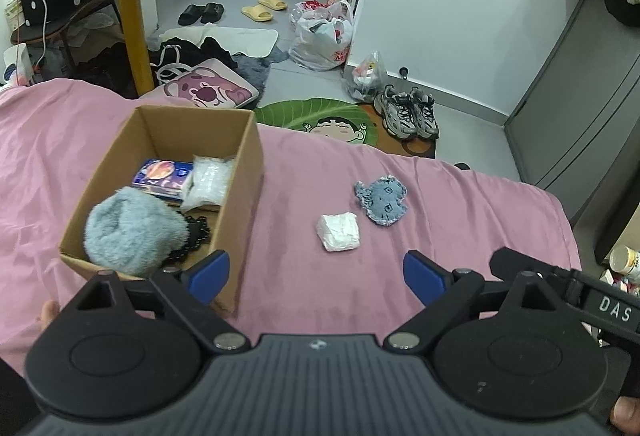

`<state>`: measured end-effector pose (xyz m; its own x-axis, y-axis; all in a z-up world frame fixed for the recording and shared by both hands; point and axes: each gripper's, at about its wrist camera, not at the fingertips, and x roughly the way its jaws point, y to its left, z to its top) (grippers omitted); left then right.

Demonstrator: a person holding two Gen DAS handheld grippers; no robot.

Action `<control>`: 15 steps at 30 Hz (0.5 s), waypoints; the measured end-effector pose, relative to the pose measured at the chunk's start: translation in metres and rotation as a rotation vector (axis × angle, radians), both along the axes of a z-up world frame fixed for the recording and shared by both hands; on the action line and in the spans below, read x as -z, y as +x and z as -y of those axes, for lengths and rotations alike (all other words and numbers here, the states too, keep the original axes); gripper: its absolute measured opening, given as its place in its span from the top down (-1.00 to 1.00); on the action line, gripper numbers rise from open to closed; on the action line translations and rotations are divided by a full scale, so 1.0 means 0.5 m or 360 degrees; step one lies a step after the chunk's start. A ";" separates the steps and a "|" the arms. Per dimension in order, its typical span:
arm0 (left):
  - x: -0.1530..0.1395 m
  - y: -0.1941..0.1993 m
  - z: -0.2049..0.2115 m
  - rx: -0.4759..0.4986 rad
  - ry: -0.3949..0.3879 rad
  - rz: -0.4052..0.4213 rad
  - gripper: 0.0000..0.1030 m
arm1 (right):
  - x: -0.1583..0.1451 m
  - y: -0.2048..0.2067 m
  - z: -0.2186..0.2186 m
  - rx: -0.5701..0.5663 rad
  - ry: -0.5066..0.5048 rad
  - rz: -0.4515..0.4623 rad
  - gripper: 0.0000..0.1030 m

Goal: Organize soft objects
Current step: 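Move both tools back toward the white tissue wad and denim plush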

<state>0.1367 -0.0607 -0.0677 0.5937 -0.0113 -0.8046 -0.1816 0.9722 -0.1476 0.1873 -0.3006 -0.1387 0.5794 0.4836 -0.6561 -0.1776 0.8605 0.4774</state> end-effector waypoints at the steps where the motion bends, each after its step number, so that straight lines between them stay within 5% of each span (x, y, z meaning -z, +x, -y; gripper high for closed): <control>1: 0.004 0.005 0.006 0.0004 0.0002 -0.0005 -0.78 | 0.005 0.006 -0.001 0.0000 -0.0001 -0.0012 -0.91; 15: 0.090 0.086 0.040 -0.0003 -0.0005 -0.0104 -0.34 | 0.064 0.088 0.007 -0.0008 0.0179 -0.0148 -0.66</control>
